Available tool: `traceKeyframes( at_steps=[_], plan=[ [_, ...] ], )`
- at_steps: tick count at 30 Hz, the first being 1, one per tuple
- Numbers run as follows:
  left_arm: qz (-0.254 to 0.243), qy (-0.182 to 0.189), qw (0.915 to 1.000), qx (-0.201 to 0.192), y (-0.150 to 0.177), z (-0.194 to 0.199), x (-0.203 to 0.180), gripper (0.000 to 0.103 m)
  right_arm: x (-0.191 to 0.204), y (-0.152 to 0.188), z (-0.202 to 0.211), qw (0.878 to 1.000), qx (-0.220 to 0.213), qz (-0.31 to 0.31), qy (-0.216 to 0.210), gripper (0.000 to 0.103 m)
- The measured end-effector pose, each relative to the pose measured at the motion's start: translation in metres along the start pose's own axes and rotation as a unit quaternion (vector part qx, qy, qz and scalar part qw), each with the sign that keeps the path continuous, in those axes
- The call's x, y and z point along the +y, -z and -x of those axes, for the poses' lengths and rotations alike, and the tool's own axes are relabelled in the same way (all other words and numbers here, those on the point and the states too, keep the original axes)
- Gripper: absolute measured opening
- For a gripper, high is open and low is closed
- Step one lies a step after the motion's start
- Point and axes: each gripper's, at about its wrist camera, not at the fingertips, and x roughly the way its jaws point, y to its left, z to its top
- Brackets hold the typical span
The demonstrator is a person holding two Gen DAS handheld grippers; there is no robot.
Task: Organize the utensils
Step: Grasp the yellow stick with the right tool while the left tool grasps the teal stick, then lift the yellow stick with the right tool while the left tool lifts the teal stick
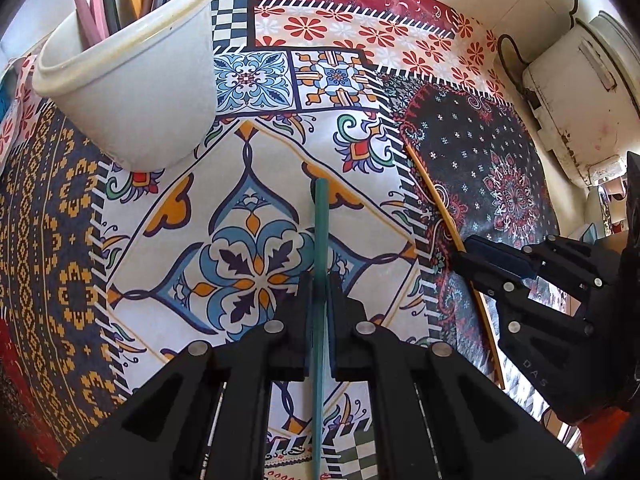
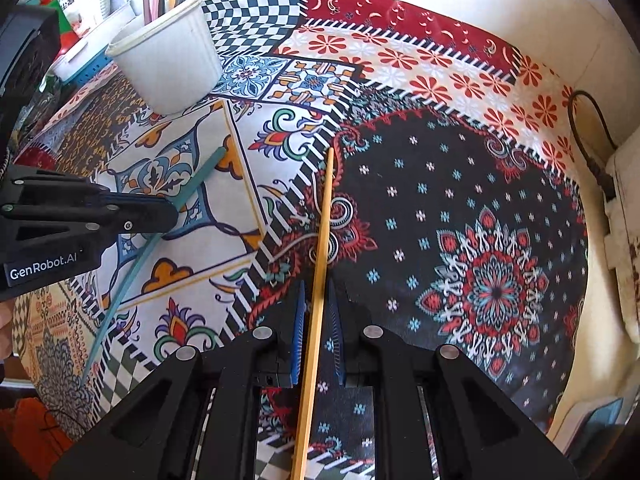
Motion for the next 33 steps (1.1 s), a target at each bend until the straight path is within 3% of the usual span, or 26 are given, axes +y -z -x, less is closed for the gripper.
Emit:
traceKeyframes(
  at_steps=[5,9,12,20,27,33],
  plan=[
    [0.003,0.003,1.0,-0.001,-0.006,-0.001,0.0,0.005,0.001,-0.007,-0.006,1.0,-0.009,-0.008,0.002,0.01],
    [-0.004,0.0,1.0,0.0,-0.01,-0.002,-0.002,0.005,-0.01,-0.014,-0.008,0.999,0.002,-0.035,-0.035,0.005],
    [-0.013,-0.003,0.9999,0.0,-0.014,-0.004,-0.005,0.005,-0.014,-0.016,-0.007,0.998,0.001,-0.047,-0.039,0.005],
    [-0.004,0.007,1.0,0.006,-0.02,-0.006,-0.001,0.006,-0.021,-0.02,0.032,0.995,-0.058,-0.065,-0.04,0.005],
    [-0.009,-0.013,0.9999,0.005,-0.02,-0.007,-0.008,0.005,-0.034,-0.022,0.066,0.99,-0.106,-0.082,-0.041,0.005],
    [-0.016,-0.027,0.9989,-0.034,-0.014,0.018,-0.012,0.005,-0.037,-0.028,0.086,0.985,-0.139,-0.094,-0.042,0.005]
  ],
)
